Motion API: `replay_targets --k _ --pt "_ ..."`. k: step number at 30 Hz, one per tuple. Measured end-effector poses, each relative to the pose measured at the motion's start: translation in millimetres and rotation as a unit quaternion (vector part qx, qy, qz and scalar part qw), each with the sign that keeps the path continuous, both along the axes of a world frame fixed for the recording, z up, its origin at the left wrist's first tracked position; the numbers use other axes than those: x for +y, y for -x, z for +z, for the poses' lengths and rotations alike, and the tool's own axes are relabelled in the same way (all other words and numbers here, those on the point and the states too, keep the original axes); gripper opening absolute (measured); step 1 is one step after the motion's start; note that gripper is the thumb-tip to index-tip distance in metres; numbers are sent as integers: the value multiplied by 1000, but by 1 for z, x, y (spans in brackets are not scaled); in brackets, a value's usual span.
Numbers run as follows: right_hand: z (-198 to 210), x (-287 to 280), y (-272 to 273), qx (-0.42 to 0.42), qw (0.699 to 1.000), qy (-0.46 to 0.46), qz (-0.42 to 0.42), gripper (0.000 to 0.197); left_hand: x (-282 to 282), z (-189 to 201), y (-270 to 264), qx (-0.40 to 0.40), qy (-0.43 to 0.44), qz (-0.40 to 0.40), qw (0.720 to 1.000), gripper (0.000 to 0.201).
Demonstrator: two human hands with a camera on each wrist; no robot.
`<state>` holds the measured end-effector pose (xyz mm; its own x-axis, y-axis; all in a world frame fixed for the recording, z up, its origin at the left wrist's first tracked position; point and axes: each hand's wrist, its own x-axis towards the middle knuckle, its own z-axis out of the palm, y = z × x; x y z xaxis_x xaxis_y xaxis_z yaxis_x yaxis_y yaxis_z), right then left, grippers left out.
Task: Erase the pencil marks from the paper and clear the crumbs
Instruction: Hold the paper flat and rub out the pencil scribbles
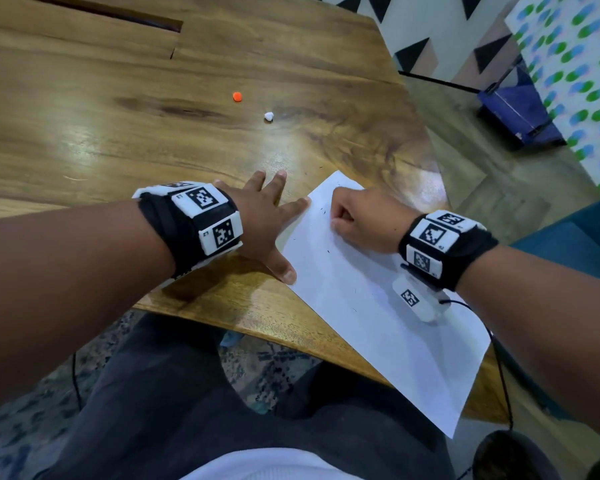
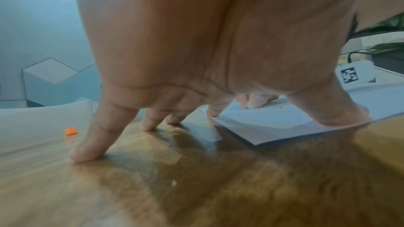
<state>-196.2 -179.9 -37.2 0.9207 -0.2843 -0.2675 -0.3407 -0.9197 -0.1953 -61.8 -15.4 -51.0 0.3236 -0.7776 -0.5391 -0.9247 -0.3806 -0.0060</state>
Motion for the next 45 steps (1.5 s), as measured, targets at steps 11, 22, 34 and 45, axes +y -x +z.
replay_targets --k 11,22,34,45 --pt "-3 40 5 16 996 -49 68 7 -1 0 0 6 4 -1 1000 140" --pt "0 5 -35 -25 998 48 -31 14 -1 1 2 2 -2 2 1000 139" --pt "-3 11 -3 18 1000 14 6 8 -1 -1 0 6 0 -1 1000 139" --pt "15 30 18 -35 866 -473 -159 8 1 1 1 9 3 9 1000 139"
